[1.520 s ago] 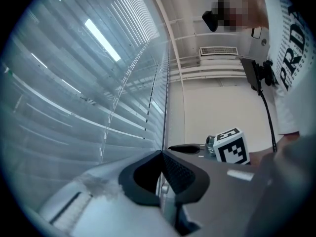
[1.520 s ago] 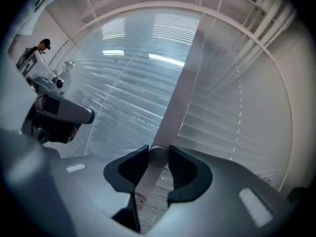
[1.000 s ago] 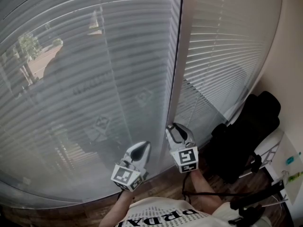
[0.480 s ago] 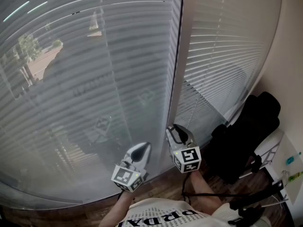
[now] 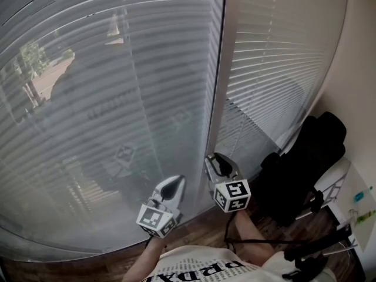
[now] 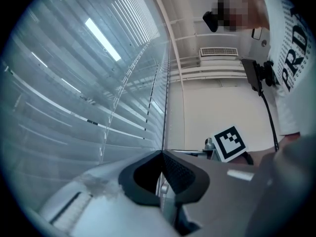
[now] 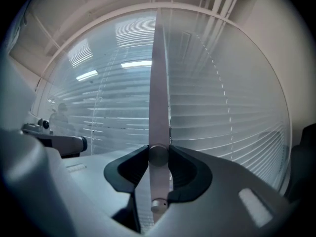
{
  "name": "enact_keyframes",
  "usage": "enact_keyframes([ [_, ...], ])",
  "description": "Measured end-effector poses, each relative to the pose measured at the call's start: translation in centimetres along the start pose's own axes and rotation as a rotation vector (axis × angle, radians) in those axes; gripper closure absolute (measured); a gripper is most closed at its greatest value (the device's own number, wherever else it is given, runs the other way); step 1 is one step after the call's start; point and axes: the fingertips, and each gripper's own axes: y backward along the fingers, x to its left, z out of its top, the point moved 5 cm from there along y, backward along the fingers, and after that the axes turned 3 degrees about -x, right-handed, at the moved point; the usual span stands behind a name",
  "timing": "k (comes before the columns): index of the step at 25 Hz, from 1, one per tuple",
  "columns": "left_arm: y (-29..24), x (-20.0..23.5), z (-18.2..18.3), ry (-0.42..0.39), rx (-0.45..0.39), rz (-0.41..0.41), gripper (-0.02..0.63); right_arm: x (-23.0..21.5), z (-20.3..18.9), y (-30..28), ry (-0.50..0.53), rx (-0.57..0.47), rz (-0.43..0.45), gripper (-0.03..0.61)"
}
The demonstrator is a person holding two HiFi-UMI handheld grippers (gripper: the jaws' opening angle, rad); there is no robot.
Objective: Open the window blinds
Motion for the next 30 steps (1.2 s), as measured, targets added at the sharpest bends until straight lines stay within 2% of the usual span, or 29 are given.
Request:
enact_keyframes([
  [7,-0.6,-0.3,0.1,-0.005,-0.002,-0.019,0.621,-0.2,0.2,-0.2,-0.029,0.000,-0.002,0.445],
  [15,-0.8,-0.7,0.4,-0.014,-0.004,-0.042,0.621,-0.1,0.1,-0.2,0.004,-0.005,-0.002,0.443],
  [17,-0.8,-0.7,0.4,-0.015,0.002,-0.042,0.621,0.0,0.2,-0.1,0.082,0.003,-0.002,0.443],
  [22,-0.6,-0.6,0.5,-0.020,-0.004,-0.050,0.621,1.4,1.3,0.6,0.420,-0.005,0.019,0.425],
  [26,-0.8,-0.6,0.2,-0.022,-0.002,-0.061,0.621,1.6,0.8,-0.1,0.624,0.043,0.010,0.423],
  [28,-0.8,-0.6,0.2,-0.019,0.000,-0.058,0.621,1.6,0.5,-0.3,0.690,0.057,0.013,0.435],
  [30,-0.7,-0.5,0.3,-0.015,0.000,-0.047,0.621,1.5,0.3,-0.3,0.702,0.052,0.018,0.443],
])
